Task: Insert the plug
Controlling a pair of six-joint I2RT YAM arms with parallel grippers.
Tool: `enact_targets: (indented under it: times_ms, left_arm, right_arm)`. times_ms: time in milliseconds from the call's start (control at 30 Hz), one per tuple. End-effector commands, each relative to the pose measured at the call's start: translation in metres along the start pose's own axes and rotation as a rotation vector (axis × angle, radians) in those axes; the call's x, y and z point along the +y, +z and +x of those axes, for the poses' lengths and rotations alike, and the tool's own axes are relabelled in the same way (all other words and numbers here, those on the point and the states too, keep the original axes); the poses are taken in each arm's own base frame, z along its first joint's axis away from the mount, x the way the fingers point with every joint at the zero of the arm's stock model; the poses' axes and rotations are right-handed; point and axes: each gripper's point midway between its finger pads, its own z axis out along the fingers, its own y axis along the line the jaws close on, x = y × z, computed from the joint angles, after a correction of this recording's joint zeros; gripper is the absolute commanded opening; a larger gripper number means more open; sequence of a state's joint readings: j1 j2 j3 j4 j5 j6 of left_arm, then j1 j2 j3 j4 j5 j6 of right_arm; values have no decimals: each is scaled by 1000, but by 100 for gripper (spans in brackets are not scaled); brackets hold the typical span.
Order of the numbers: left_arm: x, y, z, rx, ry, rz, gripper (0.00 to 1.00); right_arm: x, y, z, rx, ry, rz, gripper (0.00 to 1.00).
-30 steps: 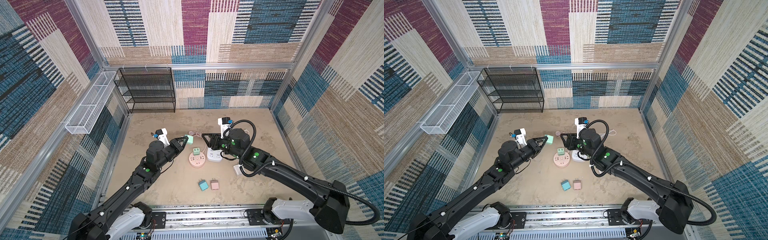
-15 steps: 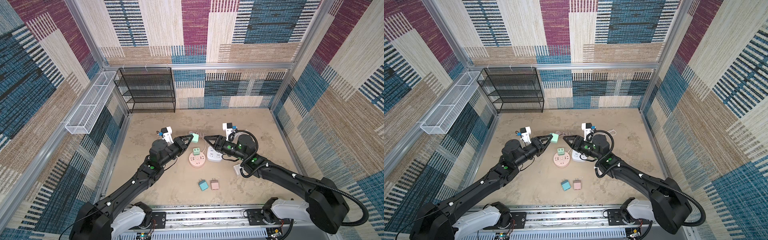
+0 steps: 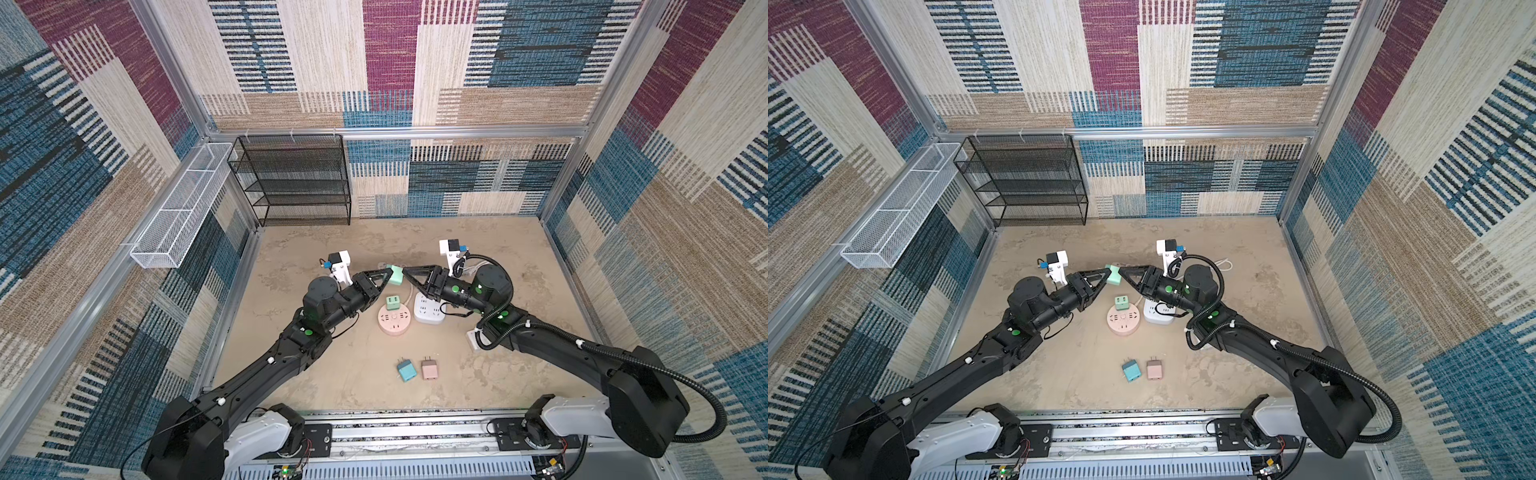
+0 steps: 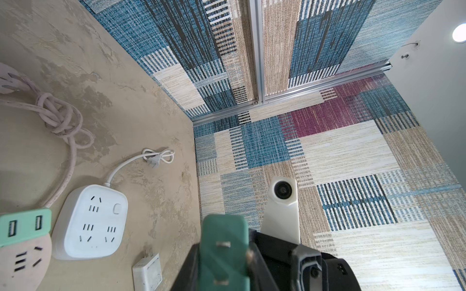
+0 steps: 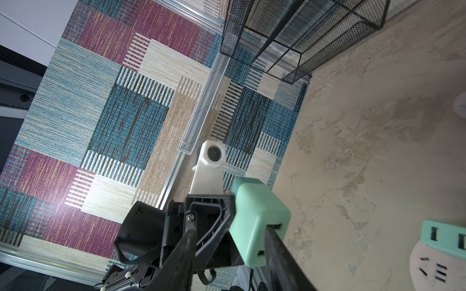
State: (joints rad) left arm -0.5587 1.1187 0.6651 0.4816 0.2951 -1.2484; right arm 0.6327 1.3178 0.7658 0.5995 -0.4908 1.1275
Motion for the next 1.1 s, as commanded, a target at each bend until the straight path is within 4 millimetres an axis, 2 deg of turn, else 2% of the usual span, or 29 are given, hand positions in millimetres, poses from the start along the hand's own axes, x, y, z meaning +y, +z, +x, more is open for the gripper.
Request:
enact_targets:
  times_ms: [0,233,667,1067]
  left_arm:
    - [-17,-1,-4,-18,24,65,0]
    - [-18,-8,-7,-55,28,71,0]
    - [-13,-11,-9,-100,18,74,0]
    - [-25,-14,-11,-127,20,134,0]
  right_arm:
    - [8,2,0,13,3,-24,46]
    - [2,0,3,9,40,-18,44]
    - [17,-3,4,0,42,-120,44]
    - [13,10,7,29,53,-106,43]
